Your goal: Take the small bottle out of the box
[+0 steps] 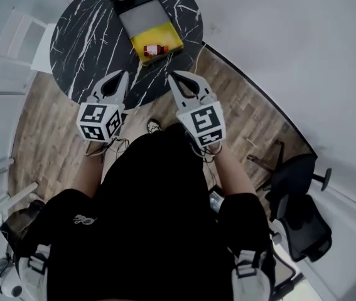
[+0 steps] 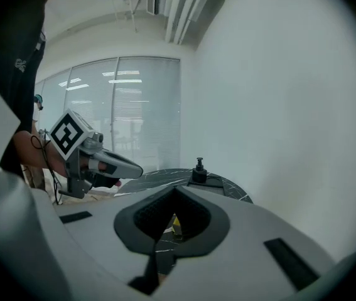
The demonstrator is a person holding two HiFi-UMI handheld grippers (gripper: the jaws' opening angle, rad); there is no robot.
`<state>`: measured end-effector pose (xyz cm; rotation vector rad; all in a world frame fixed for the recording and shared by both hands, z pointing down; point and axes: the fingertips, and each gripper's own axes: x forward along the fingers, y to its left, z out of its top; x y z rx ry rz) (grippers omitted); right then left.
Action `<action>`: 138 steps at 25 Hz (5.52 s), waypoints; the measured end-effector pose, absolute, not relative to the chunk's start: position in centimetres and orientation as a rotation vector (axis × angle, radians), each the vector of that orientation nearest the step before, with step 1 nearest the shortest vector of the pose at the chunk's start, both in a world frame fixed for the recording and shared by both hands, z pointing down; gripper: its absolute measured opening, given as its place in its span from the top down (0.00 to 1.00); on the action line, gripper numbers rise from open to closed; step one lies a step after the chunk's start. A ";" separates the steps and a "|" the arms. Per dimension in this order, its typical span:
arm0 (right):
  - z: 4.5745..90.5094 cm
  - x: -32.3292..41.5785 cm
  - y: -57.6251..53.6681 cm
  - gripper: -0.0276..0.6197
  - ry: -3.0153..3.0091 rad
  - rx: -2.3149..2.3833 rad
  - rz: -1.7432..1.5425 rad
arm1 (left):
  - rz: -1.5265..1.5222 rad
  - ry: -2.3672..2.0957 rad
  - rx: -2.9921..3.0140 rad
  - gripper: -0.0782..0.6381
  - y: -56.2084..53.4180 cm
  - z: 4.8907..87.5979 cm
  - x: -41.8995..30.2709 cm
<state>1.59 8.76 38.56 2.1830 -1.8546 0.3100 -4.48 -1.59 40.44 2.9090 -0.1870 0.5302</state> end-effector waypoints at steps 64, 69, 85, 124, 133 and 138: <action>61.5 10.3 -7.3 0.84 -1.998 0.765 0.704 | 0.724 -1.034 2.114 0.89 -8.6 58.2 -0.6; 62.6 9.8 -7.3 0.74 -1.957 0.734 0.826 | 0.703 -1.004 2.102 0.89 -7.8 58.2 -0.7; 66.7 9.1 -7.7 0.64 -1.775 0.649 0.880 | 0.677 -1.014 2.058 0.89 -7.6 59.4 -2.0; 68.0 10.3 -7.7 0.63 -1.870 0.625 1.021 | 0.824 -0.974 2.090 0.89 -9.7 60.0 2.3; 65.8 10.2 -8.9 0.63 -2.017 0.835 1.009 | 0.849 -0.898 2.150 0.89 -10.6 59.6 3.0; 63.9 10.8 -10.1 0.63 -2.053 1.039 0.984 | 0.882 -0.789 2.230 0.89 -11.1 59.1 3.7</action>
